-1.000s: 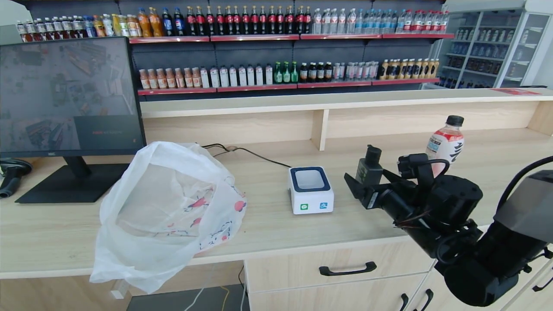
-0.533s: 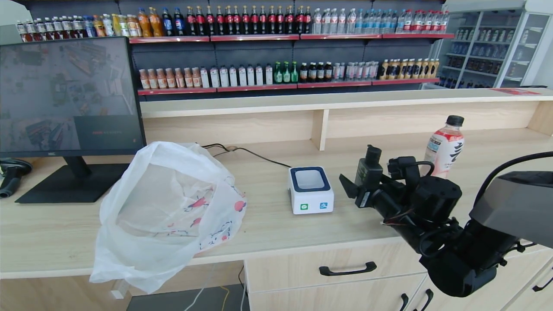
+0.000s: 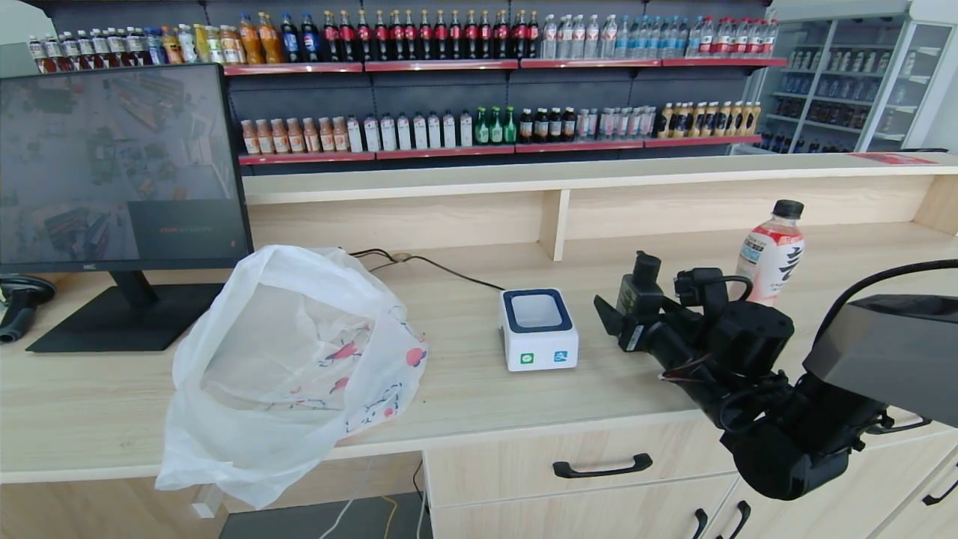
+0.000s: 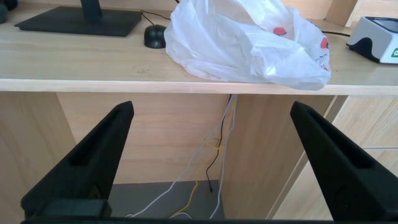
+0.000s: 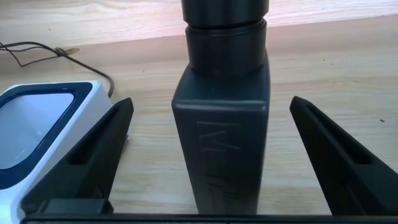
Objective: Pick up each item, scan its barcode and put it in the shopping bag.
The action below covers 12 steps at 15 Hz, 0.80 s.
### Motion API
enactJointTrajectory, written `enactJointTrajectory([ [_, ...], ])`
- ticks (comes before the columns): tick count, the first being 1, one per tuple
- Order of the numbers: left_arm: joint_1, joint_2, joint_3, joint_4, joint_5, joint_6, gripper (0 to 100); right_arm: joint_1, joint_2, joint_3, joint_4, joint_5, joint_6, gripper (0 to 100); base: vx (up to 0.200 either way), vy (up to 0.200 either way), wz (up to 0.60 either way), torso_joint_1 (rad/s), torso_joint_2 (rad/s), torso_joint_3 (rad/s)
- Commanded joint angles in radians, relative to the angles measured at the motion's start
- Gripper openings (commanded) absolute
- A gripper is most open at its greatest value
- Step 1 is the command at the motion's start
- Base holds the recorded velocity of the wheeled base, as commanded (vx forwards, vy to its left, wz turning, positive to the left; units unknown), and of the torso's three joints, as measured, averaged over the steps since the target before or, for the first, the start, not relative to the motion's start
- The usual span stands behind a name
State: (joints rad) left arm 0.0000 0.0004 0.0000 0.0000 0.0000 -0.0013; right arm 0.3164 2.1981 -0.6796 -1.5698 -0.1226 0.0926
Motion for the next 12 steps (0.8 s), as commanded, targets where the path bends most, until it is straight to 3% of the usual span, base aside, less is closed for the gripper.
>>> enactJointTrajectory([
  [1, 0.000, 0.000, 0.000, -0.002, 0.000, 0.000, 100, -0.002, -0.001, 0.003, -0.001, 0.000, 0.001, 100, 0.000, 0.000, 0.00, 0.000, 0.00, 0.000],
  [3, 0.000, 0.000, 0.000, -0.002, 0.000, 0.000, 100, -0.002, 0.002, 0.002, -0.001, 0.000, 0.001, 100, 0.000, 0.000, 0.00, 0.000, 0.00, 0.000],
  [4, 0.000, 0.000, 0.000, -0.002, 0.000, 0.000, 100, -0.003, 0.003, 0.002, -0.001, 0.000, -0.001, 0, 0.000, 0.000, 0.00, 0.000, 0.00, 0.000],
  [12, 0.000, 0.000, 0.000, -0.002, 0.000, 0.000, 100, -0.003, 0.009, 0.003, -0.001, 0.000, 0.001, 0, 0.000, 0.000, 0.00, 0.000, 0.00, 0.000],
])
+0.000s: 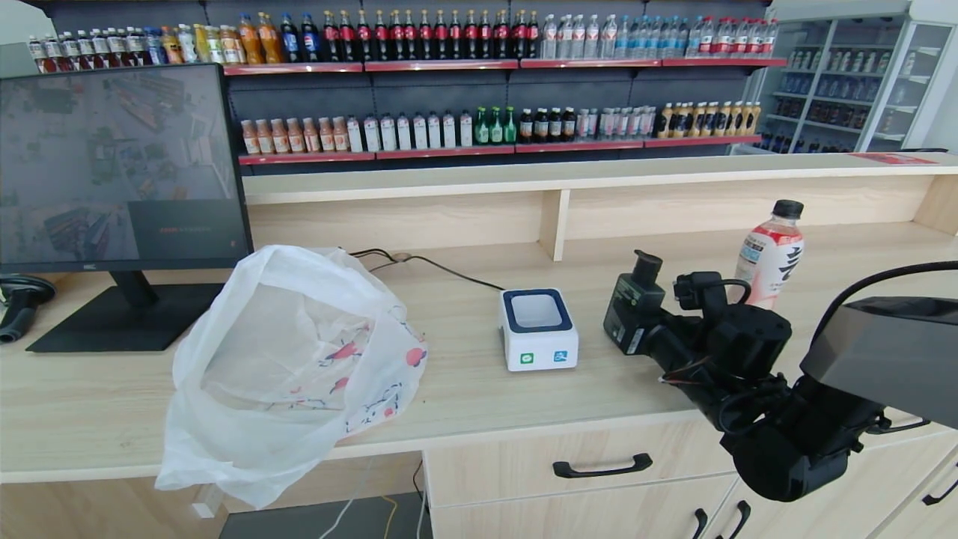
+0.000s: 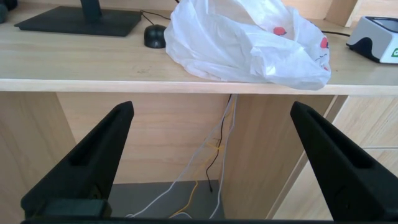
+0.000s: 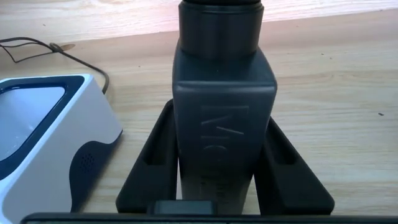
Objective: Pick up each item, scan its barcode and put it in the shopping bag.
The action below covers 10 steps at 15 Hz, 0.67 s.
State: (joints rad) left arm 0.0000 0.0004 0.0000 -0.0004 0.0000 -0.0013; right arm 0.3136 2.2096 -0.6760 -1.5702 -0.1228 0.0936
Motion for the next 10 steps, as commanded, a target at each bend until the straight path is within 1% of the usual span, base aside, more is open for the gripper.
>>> enactJointTrajectory([
  [1, 0.000, 0.000, 0.000, -0.001, 0.000, 0.000, 100, -0.001, -0.004, -0.001, -0.001, 0.000, 0.000, 0, 0.000, 0.000, 0.00, 0.000, 0.00, 0.000],
  [6, 0.000, 0.000, 0.000, -0.001, 0.000, 0.000, 100, -0.005, -0.024, 0.003, -0.001, 0.000, 0.000, 0, 0.000, 0.000, 0.00, 0.000, 0.00, 0.000],
  [10, 0.000, 0.000, 0.000, 0.000, 0.000, 0.000, 100, 0.012, -0.129, 0.058, -0.001, 0.000, 0.000, 0, 0.000, 0.000, 0.00, 0.000, 0.00, 0.000],
])
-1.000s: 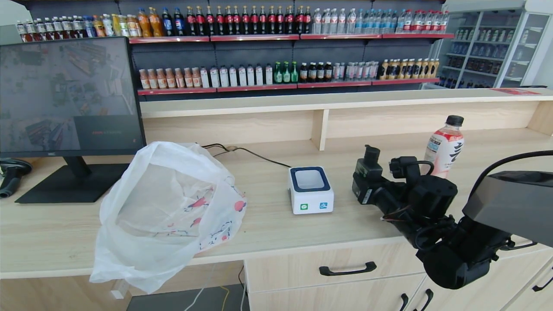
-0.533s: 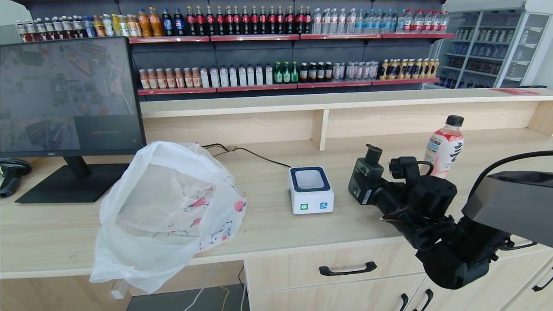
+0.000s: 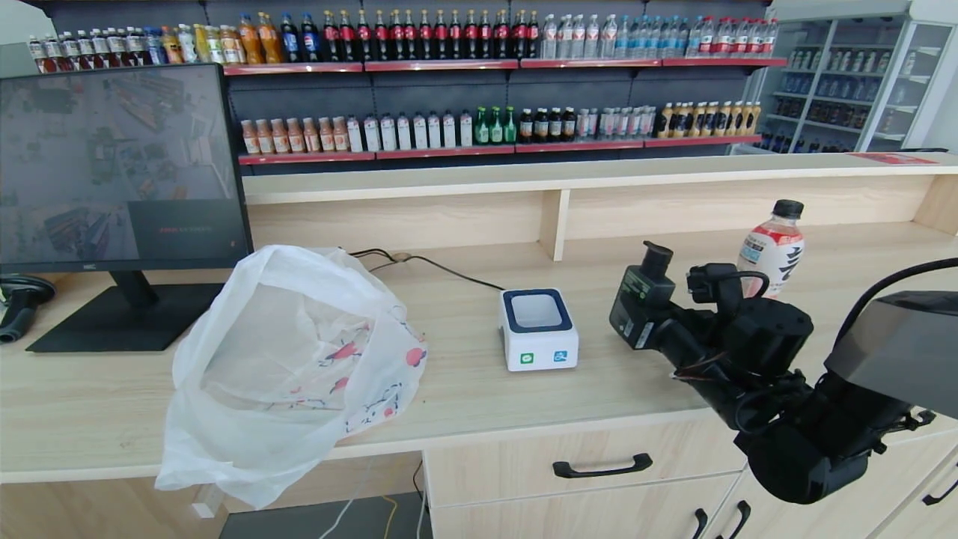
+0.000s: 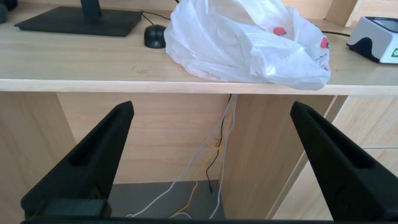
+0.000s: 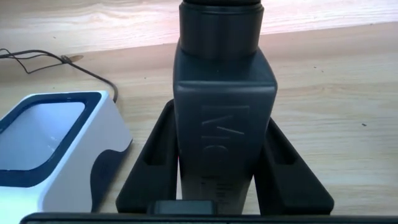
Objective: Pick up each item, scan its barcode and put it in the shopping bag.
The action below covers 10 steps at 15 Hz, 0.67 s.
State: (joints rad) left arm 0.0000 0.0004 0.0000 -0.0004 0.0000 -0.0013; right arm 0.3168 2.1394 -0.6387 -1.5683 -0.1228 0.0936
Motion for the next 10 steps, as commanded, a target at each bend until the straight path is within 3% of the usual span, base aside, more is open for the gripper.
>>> enactJointTrajectory([
  [1, 0.000, 0.000, 0.000, 0.000, 0.000, 0.000, 100, 0.021, -0.085, 0.033, -0.003, 0.000, 0.000, 0, 0.000, 0.000, 0.00, 0.000, 0.00, 0.000],
  [6, 0.000, 0.000, 0.000, 0.000, 0.000, 0.000, 100, 0.054, -0.233, 0.152, -0.003, 0.000, -0.002, 0, 0.000, 0.000, 0.00, 0.000, 0.00, 0.000],
  [10, 0.000, 0.000, 0.000, -0.001, 0.000, 0.000, 100, 0.050, -0.434, 0.369, -0.003, 0.000, -0.003, 0, 0.000, 0.000, 0.00, 0.000, 0.00, 0.000],
])
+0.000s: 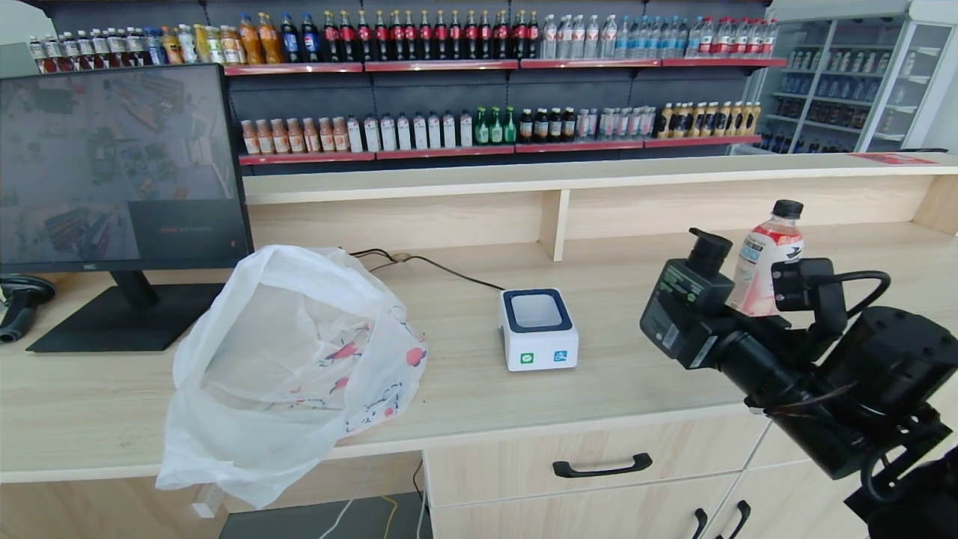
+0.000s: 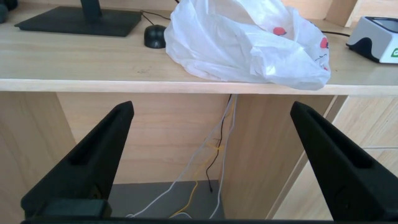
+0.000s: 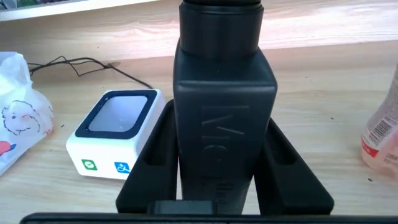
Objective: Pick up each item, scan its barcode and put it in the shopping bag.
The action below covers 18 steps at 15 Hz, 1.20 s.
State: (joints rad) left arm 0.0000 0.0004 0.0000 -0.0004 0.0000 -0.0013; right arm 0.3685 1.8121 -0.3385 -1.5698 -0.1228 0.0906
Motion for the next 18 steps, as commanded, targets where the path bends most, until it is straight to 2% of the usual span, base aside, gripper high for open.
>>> enactJointTrajectory([
  [1, 0.000, 0.000, 0.000, -0.001, 0.000, 0.000, 100, -0.003, -0.192, 0.138, -0.001, 0.000, -0.009, 0, 0.000, 0.000, 0.00, 0.000, 0.00, 0.000],
  [7, 0.000, 0.000, 0.000, 0.000, 0.000, 0.000, 100, 0.012, -0.432, 0.329, -0.001, 0.012, -0.011, 0, 0.000, 0.000, 0.00, 0.000, 0.00, 0.000],
  [11, 0.000, 0.000, 0.000, 0.000, 0.000, 0.000, 100, 0.190, -0.416, 0.326, -0.001, 0.028, 0.057, 0, 0.000, 0.000, 0.00, 0.000, 0.00, 0.000],
  [13, 0.000, 0.000, 0.000, -0.001, 0.000, 0.000, 100, 0.207, -0.390, 0.339, -0.001, 0.040, 0.067, 0, 0.000, 0.000, 0.00, 0.000, 0.00, 0.000],
  [18, 0.000, 0.000, 0.000, -0.001, 0.000, 0.000, 100, 0.216, -0.324, 0.320, -0.001, 0.382, 0.110, 0, 0.000, 0.000, 0.00, 0.000, 0.00, 0.000],
])
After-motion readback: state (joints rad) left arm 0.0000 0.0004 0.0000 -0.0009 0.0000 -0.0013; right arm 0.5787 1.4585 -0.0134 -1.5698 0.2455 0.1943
